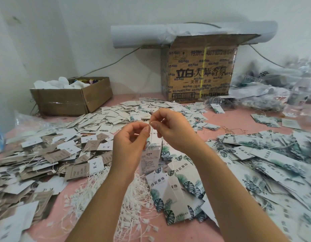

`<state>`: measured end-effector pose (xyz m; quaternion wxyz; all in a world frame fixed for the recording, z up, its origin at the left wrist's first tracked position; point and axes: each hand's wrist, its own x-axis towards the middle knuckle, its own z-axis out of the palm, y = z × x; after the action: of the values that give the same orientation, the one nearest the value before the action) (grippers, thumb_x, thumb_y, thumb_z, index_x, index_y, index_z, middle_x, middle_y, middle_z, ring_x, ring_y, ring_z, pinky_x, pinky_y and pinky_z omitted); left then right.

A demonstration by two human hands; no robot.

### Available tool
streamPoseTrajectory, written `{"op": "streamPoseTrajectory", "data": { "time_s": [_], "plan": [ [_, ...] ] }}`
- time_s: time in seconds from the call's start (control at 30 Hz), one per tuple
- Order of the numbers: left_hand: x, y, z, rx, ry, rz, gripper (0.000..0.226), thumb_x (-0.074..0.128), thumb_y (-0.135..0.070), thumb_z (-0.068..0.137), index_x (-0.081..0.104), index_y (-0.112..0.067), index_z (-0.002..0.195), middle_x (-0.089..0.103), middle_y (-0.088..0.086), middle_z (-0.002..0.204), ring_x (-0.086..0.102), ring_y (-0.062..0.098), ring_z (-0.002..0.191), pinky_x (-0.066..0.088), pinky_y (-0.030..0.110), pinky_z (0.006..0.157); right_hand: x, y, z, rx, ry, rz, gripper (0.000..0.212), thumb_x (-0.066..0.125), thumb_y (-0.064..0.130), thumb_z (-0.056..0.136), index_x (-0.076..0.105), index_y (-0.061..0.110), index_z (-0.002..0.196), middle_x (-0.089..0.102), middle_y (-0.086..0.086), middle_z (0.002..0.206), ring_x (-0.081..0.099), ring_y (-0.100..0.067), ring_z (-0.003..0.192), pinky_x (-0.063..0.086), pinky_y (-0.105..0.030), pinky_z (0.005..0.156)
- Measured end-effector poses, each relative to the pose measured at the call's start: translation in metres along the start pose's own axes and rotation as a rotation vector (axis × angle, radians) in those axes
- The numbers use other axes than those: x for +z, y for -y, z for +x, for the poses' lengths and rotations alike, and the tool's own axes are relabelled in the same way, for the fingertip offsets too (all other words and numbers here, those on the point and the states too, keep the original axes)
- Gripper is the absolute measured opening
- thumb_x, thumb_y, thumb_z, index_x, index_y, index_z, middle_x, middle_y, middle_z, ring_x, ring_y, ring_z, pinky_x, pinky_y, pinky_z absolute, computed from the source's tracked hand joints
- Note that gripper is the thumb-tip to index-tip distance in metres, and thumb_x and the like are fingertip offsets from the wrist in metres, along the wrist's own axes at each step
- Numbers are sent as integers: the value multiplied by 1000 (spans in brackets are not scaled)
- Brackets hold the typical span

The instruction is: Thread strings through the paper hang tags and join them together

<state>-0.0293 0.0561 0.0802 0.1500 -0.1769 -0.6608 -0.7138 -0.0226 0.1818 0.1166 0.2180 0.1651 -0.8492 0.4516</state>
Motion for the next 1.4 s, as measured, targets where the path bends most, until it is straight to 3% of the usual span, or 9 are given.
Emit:
{"op": "streamPoseTrajectory", "data": {
  "time_s": [0.3, 0.53, 0.83, 1.03, 1.13, 1.23, 1.4],
  "plan": [
    [-1, 0, 1, -16, 26, 24, 11, 59, -9, 90, 64, -17, 83, 58, -13, 56, 48, 2, 50, 45, 16, 50, -4, -3, 0, 3, 22, 112, 20, 64, 3, 84, 62, 21, 75, 56, 13, 58, 52, -2, 48, 40, -11, 49],
    [-2, 1, 0, 15, 75, 82, 16, 58, -8, 90, 65, -20, 81, 59, -13, 56, 47, 0, 49, 43, 14, 48, -5, -4, -1, 6, 49, 158, 14, 64, 1, 83, 64, 14, 81, 59, 6, 59, 52, -3, 47, 41, -12, 48],
    [-4, -1, 0, 12, 160, 132, 14, 59, -8, 89, 65, -20, 85, 60, -16, 56, 46, 0, 49, 42, 13, 49, -9, -4, -2, 28, 75, 224, 20, 66, -2, 80, 60, 14, 69, 61, -3, 58, 53, -5, 45, 45, -18, 46],
    [-4, -1, 0, 38, 130, 130, 12, 59, -13, 89, 65, -22, 84, 58, -14, 57, 46, 1, 49, 42, 15, 48, -8, -7, -1, 42, 18, 309, 19, 70, -1, 76, 65, 15, 66, 59, 10, 48, 49, 2, 43, 38, -11, 45],
    [-3, -2, 0, 41, 119, 84, 4, 61, -21, 87, 63, -19, 85, 58, -14, 60, 47, 0, 49, 42, 14, 48, -6, -9, -1, 90, -5, 413, 16, 71, 2, 75, 67, 15, 66, 59, 8, 49, 48, -3, 46, 41, -17, 46],
    [-4, -4, 0, 18, 126, 22, 19, 63, -35, 75, 62, -19, 85, 63, -13, 66, 48, -1, 51, 42, 13, 49, -6, -10, -2, 125, 44, 529, 9, 69, 2, 75, 66, 9, 69, 61, 4, 52, 52, -6, 47, 46, -18, 48],
    [-8, -5, 3, -38, 134, -44, 30, 68, -38, 63, 61, -16, 83, 66, -10, 68, 50, -3, 49, 39, 10, 47, -8, -8, -3, 150, 135, 667, 7, 69, 13, 63, 67, 8, 67, 63, -2, 56, 54, -9, 49, 48, -18, 49]
  ]
}}
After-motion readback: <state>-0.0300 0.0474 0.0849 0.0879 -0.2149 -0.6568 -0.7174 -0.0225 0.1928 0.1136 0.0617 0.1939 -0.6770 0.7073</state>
